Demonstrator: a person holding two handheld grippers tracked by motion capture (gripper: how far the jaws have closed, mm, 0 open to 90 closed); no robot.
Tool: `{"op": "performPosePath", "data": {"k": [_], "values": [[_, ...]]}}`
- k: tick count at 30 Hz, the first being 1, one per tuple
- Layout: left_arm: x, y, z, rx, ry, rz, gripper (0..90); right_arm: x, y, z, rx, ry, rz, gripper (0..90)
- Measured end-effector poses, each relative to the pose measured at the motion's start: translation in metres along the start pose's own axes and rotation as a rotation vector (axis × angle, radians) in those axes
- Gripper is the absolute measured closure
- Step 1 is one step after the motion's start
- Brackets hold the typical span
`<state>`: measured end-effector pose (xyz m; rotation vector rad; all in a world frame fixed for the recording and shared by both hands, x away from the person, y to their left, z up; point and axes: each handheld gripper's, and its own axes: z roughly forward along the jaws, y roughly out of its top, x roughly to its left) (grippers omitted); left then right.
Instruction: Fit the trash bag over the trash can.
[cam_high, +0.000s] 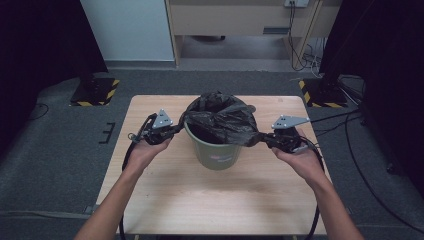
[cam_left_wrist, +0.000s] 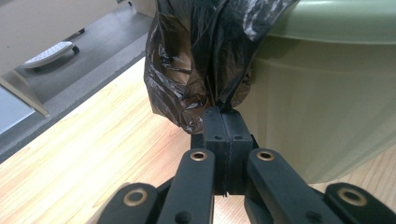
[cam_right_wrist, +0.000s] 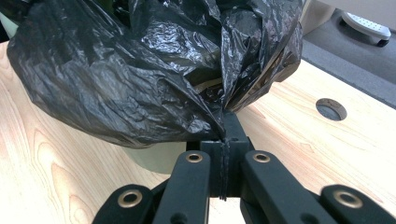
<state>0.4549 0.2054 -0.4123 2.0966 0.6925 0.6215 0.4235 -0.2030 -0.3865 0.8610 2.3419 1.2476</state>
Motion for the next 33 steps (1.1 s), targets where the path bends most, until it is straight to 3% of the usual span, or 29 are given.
{"op": "performPosePath", "data": {"k": [3, 9, 11, 14, 18, 23, 27, 28, 30, 33], "values": [[0.003, 0.000, -0.010, -0.015, 0.028, -0.004, 75.0, -0.002, 0.000, -0.001, 0.002, -0.006, 0.005, 90.0], [0.015, 0.002, -0.035, -0.086, 0.025, -0.024, 70.4, -0.005, 0.000, -0.002, 0.010, -0.016, 0.016, 90.0], [0.020, 0.005, -0.039, -0.084, 0.035, -0.016, 70.8, -0.006, 0.001, -0.001, 0.012, -0.016, 0.016, 89.9], [0.027, 0.012, -0.035, -0.083, 0.021, -0.007, 65.3, -0.006, 0.003, 0.000, 0.017, -0.018, 0.010, 89.6], [0.031, 0.017, -0.017, -0.029, 0.007, 0.012, 52.7, -0.006, 0.004, 0.002, 0.018, -0.014, 0.006, 89.2], [0.029, 0.023, -0.001, 0.008, -0.009, 0.010, 47.0, -0.005, 0.004, 0.003, 0.021, -0.012, 0.006, 89.1], [0.025, 0.029, 0.007, 0.012, -0.026, 0.059, 48.9, -0.006, 0.006, 0.004, 0.015, -0.008, 0.005, 88.9], [0.026, 0.030, 0.010, -0.008, -0.032, 0.078, 50.5, -0.005, 0.006, 0.004, 0.018, -0.009, 0.011, 88.9], [0.026, 0.031, 0.011, 0.002, -0.035, 0.090, 57.7, -0.005, 0.007, 0.005, 0.012, -0.006, 0.006, 88.9], [0.026, 0.031, 0.010, 0.005, -0.036, 0.098, 76.8, -0.003, 0.008, 0.006, 0.005, -0.001, 0.000, 89.1]]}}
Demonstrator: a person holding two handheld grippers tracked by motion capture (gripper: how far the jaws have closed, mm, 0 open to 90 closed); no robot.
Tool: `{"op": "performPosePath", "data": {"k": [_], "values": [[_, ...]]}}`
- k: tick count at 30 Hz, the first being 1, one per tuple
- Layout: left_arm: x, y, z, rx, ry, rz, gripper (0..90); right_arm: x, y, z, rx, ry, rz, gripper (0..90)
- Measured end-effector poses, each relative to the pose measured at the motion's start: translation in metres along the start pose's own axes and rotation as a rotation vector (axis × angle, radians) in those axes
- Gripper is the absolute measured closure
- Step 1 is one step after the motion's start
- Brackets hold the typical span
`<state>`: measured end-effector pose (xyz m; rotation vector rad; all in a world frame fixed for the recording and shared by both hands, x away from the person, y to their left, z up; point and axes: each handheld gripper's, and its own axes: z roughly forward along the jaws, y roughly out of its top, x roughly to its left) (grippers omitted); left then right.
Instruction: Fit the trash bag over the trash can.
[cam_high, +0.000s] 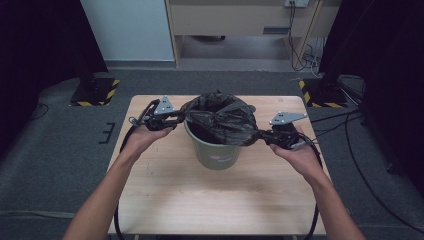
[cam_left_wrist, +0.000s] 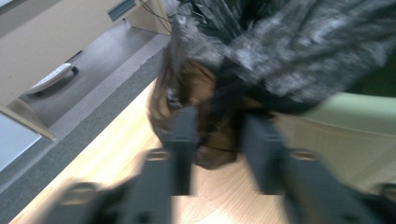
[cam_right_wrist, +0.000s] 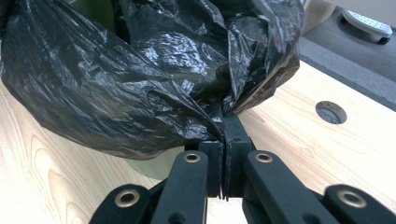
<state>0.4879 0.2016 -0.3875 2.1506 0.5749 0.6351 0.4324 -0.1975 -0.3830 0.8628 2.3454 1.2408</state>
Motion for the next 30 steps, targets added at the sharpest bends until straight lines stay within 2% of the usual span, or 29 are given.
{"op": "performPosePath", "data": {"k": [2, 4, 11, 13, 16, 19, 25, 27, 30], "values": [[0.000, 0.000, -0.003, -0.007, -0.004, -0.013, 85.6, 0.002, 0.000, 0.000, 0.004, -0.003, -0.002, 89.7], [-0.001, 0.001, -0.008, -0.018, 0.002, -0.012, 90.0, 0.003, 0.000, -0.001, 0.008, -0.003, 0.000, 90.0], [-0.011, -0.006, -0.028, -0.067, 0.008, -0.021, 90.0, 0.010, -0.007, -0.003, 0.008, 0.023, -0.017, 90.0], [-0.018, -0.011, -0.031, -0.079, 0.001, -0.015, 90.0, 0.013, -0.011, -0.002, 0.019, 0.034, -0.021, 90.0], [-0.031, -0.017, -0.032, -0.096, -0.029, 0.019, 90.0, 0.015, -0.015, 0.002, 0.033, 0.047, -0.027, 90.0], [-0.040, -0.024, -0.027, -0.077, -0.046, 0.035, 90.0, 0.016, -0.016, 0.004, 0.039, 0.051, -0.030, 90.0], [-0.045, -0.038, -0.013, -0.036, -0.049, 0.017, 90.0, 0.016, -0.014, 0.009, 0.040, 0.039, -0.018, 90.0], [-0.048, -0.042, -0.010, -0.018, -0.052, 0.025, 90.0, 0.014, -0.015, 0.010, 0.040, 0.034, -0.016, 90.0], [-0.051, -0.046, -0.010, -0.027, -0.054, 0.017, 90.0, 0.013, -0.017, 0.009, 0.041, 0.030, -0.006, 90.0]]}}
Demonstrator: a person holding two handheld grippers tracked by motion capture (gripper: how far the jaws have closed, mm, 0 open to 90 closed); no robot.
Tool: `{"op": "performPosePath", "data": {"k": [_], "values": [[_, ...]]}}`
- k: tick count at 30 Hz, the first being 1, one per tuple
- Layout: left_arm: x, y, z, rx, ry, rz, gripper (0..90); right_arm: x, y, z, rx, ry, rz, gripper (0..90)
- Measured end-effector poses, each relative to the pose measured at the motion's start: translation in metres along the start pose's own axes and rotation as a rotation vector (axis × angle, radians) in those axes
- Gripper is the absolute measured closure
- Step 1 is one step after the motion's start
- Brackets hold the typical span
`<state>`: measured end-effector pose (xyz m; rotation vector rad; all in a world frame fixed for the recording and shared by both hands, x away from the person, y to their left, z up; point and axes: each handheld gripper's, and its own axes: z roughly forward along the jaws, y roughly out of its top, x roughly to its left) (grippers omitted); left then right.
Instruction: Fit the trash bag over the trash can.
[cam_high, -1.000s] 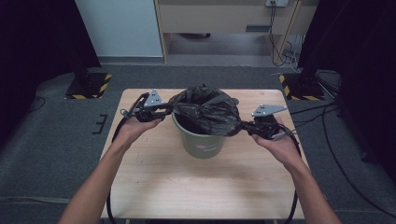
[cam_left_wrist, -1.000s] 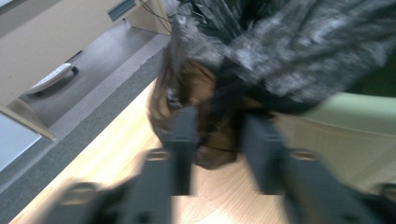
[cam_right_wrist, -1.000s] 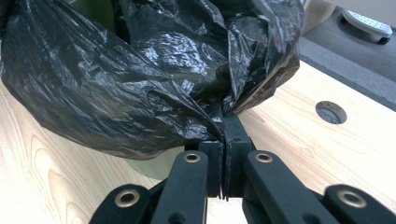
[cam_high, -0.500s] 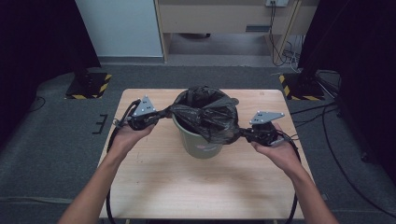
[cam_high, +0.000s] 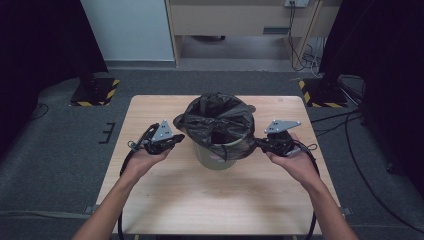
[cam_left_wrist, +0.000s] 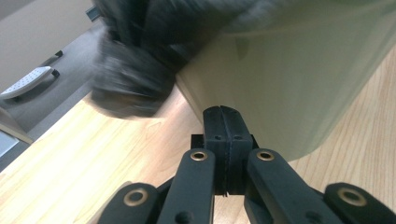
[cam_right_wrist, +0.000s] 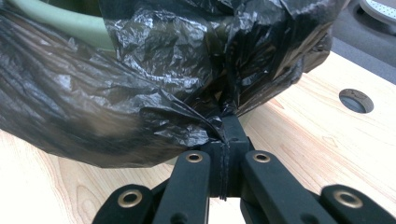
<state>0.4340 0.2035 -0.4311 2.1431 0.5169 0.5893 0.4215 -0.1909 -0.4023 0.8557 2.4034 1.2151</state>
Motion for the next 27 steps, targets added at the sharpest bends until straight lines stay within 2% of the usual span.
{"op": "performPosePath", "data": {"k": [5, 7, 9, 12, 13, 15, 16, 17, 18, 19, 20, 21, 23, 25, 27], "values": [[-0.001, -0.001, -0.005, -0.014, 0.010, -0.012, 90.0, -0.001, -0.005, -0.002, -0.006, -0.006, 0.000, 90.0], [0.002, 0.000, -0.009, -0.024, 0.037, -0.031, 89.9, -0.002, -0.005, -0.003, -0.013, 0.000, 0.008, 89.3], [0.005, 0.002, -0.015, -0.039, 0.073, -0.045, 81.1, -0.002, -0.005, -0.003, -0.012, 0.000, 0.011, 86.5], [0.010, 0.006, -0.022, -0.057, 0.125, -0.087, 54.9, -0.001, -0.004, -0.003, -0.010, -0.006, 0.011, 75.7], [0.012, 0.007, -0.025, -0.060, 0.137, -0.093, 51.0, 0.000, -0.004, -0.003, -0.016, -0.008, 0.016, 71.9], [0.013, 0.008, -0.028, -0.060, 0.141, -0.088, 43.4, 0.000, -0.005, -0.006, -0.024, -0.019, 0.017, 62.9], [0.014, 0.010, -0.029, -0.064, 0.141, -0.072, 41.7, 0.000, -0.006, -0.007, -0.029, -0.029, 0.016, 58.1], [0.015, 0.011, -0.029, -0.069, 0.135, -0.051, 39.3, 0.001, -0.007, -0.009, -0.035, -0.035, 0.023, 53.8], [0.015, 0.013, -0.028, -0.069, 0.120, -0.050, 37.3, 0.001, -0.007, -0.010, -0.041, -0.038, 0.029, 49.4], [0.015, 0.014, -0.026, -0.060, 0.106, -0.034, 37.1, 0.001, -0.008, -0.011, -0.048, -0.040, 0.029, 45.7], [0.013, 0.016, -0.025, -0.039, 0.096, -0.037, 36.7, 0.001, -0.009, -0.011, -0.057, -0.042, 0.022, 44.4], [0.013, 0.018, -0.022, -0.031, 0.086, -0.005, 36.3, 0.002, -0.009, -0.012, -0.061, -0.039, 0.017, 42.8], [0.012, 0.022, -0.018, -0.012, 0.084, 0.011, 36.5, 0.005, -0.008, -0.011, -0.073, -0.044, 0.005, 39.8], [0.011, 0.024, -0.017, -0.026, 0.088, 0.019, 40.7, 0.008, -0.006, -0.011, -0.097, -0.037, 0.001, 36.9], [0.009, 0.026, -0.017, -0.033, 0.085, 0.026, 48.3, 0.011, -0.004, -0.012, -0.108, -0.036, -0.013, 37.6]]}}
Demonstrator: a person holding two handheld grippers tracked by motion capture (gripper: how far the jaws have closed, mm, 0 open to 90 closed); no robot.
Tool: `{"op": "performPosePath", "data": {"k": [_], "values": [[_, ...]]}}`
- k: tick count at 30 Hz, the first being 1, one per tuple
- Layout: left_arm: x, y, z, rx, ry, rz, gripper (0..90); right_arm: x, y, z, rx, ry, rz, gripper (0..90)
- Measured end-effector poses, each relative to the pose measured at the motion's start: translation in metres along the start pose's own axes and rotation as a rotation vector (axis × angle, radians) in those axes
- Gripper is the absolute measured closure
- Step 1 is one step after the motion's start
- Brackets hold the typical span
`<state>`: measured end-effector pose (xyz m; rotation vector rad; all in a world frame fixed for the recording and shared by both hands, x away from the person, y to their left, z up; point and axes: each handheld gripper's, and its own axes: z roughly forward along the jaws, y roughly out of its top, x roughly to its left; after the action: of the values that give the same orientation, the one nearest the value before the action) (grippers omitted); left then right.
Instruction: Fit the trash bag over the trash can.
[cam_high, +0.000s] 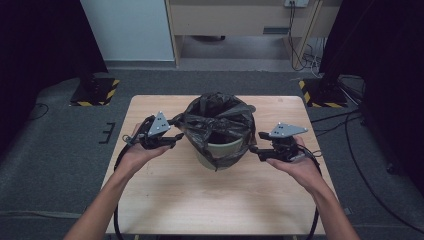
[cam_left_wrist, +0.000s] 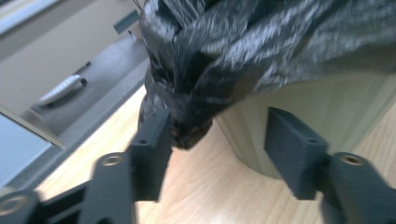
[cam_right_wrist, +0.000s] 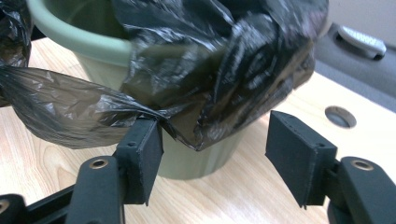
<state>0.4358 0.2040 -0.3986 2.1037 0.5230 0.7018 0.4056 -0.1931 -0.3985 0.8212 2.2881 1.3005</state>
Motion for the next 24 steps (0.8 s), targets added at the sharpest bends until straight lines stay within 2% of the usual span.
{"op": "performPosePath", "data": {"k": [4, 6, 9, 10, 14, 24], "values": [[-0.004, 0.000, -0.003, -0.002, 0.001, -0.001, 64.6, 0.003, 0.003, 0.001, -0.010, 0.015, -0.029, 55.6], [-0.005, -0.001, -0.004, -0.005, -0.003, -0.012, 72.4, 0.003, 0.005, 0.002, -0.009, 0.030, -0.023, 65.8], [-0.006, -0.001, -0.006, -0.015, -0.016, -0.030, 82.7, 0.003, 0.007, 0.005, 0.002, 0.026, -0.022, 77.1], [-0.007, 0.000, -0.006, -0.018, -0.019, -0.029, 84.5, 0.003, 0.007, 0.005, 0.003, 0.026, -0.010, 79.7], [-0.009, 0.002, -0.006, -0.023, -0.024, -0.026, 89.9, 0.002, 0.009, 0.008, 0.017, 0.029, -0.011, 89.3], [-0.013, -0.002, -0.008, -0.026, -0.034, -0.025, 90.0, 0.002, 0.007, 0.005, 0.034, 0.051, -0.011, 90.0]]}}
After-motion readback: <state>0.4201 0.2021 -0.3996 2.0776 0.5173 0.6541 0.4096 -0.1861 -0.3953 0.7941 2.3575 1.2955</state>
